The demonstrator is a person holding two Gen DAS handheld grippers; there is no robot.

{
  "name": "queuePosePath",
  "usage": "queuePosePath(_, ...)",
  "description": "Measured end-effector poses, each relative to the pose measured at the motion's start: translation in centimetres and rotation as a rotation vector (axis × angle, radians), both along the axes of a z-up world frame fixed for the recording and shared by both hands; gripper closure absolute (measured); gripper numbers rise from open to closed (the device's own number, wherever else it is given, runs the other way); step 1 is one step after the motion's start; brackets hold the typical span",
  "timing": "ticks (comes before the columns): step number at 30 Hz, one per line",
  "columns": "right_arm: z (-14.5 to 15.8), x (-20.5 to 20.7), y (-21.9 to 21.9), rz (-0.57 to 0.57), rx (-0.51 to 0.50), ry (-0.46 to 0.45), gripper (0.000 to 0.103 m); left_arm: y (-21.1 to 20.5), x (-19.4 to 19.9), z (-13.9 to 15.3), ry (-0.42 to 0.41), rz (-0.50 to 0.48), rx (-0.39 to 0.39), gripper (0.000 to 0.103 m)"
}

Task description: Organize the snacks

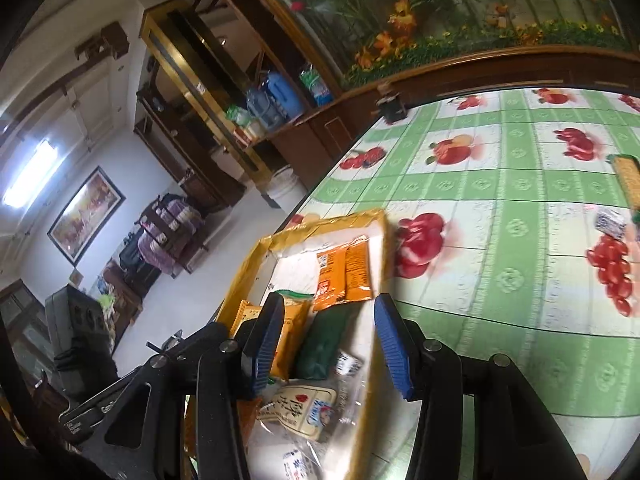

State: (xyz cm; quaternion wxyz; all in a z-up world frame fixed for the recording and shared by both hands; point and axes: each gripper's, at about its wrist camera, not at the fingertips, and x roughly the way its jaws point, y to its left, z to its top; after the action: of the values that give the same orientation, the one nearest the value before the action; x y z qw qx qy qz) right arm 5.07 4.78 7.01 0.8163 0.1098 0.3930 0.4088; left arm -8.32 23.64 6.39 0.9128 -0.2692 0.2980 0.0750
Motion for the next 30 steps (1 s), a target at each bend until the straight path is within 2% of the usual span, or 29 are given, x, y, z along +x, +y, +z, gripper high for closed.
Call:
queuePosePath(8,-0.2,1.0,-5.0,-0.05,0.027,0.01,0.053,-4.4,-0.3,2.1,-0.034,-0.06,0.079,0.019)
queuePosePath(14,0.6,1.7,-9.3,-0.096,0.067,0.012,0.053,-8.7,-0.1,2.9,-0.041,-0.159,0.118,0.019)
queuePosePath(16,1.2,2.2,-12.0,-0.134,0.082,-0.008,0.053,-10.7,0.1,2.8,-0.042,-0.202,0.129,0.019)
queuePosePath(21,2.1,4.5,-19.4,-0.303,0.081,-0.032,0.052,-16.5,0.6,1.3,-0.042,-0.34,0.141,0.019)
queuePosePath(24,2.1,6.4,-24.6,-0.454,0.027,-0.05,0.052,-20.3,1.7,-0.3,0.009,-0.438,0.197,0.019)
queuePosePath(30,1.2,9.9,-28.4,-0.563,-0.031,-0.009,0.052,-23.0,2.9,-3.0,0.097,-0.516,0.211,0.019)
